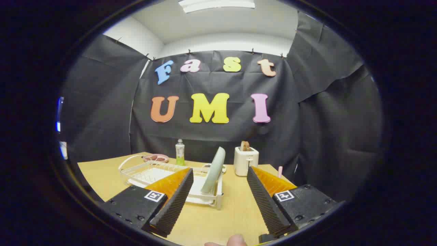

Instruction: Take the plate from the dish rack, then take the spoon from the basket and place it into the plate.

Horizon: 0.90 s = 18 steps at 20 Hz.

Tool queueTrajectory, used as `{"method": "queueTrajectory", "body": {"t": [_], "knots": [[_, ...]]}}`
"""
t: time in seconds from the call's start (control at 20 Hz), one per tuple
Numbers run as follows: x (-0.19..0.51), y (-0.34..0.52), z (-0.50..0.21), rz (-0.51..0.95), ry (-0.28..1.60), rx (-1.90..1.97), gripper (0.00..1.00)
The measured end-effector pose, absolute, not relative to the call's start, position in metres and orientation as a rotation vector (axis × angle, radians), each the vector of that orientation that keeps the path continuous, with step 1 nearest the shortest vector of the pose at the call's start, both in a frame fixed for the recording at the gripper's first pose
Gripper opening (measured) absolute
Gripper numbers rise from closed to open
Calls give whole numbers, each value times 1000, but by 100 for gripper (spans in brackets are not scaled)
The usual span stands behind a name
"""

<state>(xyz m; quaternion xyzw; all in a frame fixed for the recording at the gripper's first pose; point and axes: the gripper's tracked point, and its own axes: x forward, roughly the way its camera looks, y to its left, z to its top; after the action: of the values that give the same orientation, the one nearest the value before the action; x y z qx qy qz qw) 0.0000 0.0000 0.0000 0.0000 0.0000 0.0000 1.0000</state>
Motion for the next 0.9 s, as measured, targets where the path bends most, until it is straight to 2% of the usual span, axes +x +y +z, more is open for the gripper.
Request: {"method": "queueTrajectory", "body": {"t": [0.9], "knots": [[17, 9, 6, 15, 24, 20, 100]]}}
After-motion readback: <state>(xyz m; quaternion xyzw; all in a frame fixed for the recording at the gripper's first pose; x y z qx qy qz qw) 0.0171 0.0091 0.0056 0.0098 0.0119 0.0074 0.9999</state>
